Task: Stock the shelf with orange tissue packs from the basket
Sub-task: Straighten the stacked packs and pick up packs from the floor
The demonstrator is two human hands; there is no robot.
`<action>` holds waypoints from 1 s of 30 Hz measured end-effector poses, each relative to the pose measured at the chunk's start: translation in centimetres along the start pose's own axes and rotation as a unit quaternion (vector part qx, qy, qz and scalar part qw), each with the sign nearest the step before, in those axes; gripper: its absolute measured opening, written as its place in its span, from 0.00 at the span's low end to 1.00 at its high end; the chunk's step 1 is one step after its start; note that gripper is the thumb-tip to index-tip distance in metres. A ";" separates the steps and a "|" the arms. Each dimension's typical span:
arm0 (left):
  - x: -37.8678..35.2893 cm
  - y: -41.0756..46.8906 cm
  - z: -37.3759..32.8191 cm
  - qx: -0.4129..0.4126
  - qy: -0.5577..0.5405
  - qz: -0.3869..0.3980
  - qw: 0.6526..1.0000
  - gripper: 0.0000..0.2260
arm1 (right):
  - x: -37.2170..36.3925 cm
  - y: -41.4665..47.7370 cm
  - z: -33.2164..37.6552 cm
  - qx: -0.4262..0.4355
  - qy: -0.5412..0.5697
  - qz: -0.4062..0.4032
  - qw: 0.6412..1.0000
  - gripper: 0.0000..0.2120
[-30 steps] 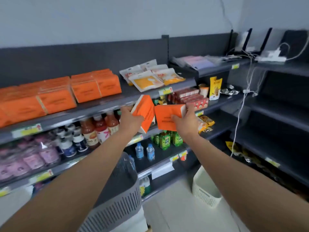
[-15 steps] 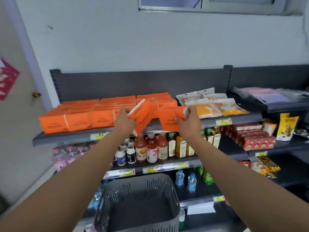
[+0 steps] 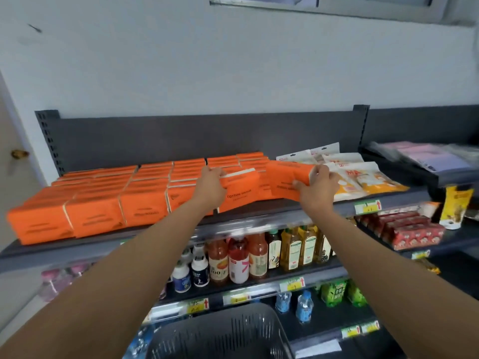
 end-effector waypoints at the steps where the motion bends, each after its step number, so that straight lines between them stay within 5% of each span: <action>1: -0.4 0.6 0.0 -0.005 0.007 0.005 1.000 0.17 | -0.1 0.5 -0.1 -0.003 -0.012 0.002 1.000 0.24; 11: -3.6 4.2 0.1 0.011 0.147 -0.029 0.989 0.16 | -2.6 6.2 -3.0 0.007 -0.017 0.081 0.997 0.21; 20: -4.6 5.3 0.3 0.063 0.235 -0.063 0.968 0.20 | -6.3 9.0 -5.5 -0.015 0.093 0.225 0.970 0.20; 30: -4.1 4.7 1.1 0.079 0.264 -0.078 0.958 0.21 | -8.7 8.8 -5.9 0.002 0.044 0.219 0.975 0.29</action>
Point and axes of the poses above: each hand's wrist, its own y-axis towards the middle knuckle, its own x-axis out of the back of the hand, z = x × y, the point moved 1 cm from there along y, towards the middle knuckle, and after that the axes turned 6 degrees about x, right-handed, at the moved point
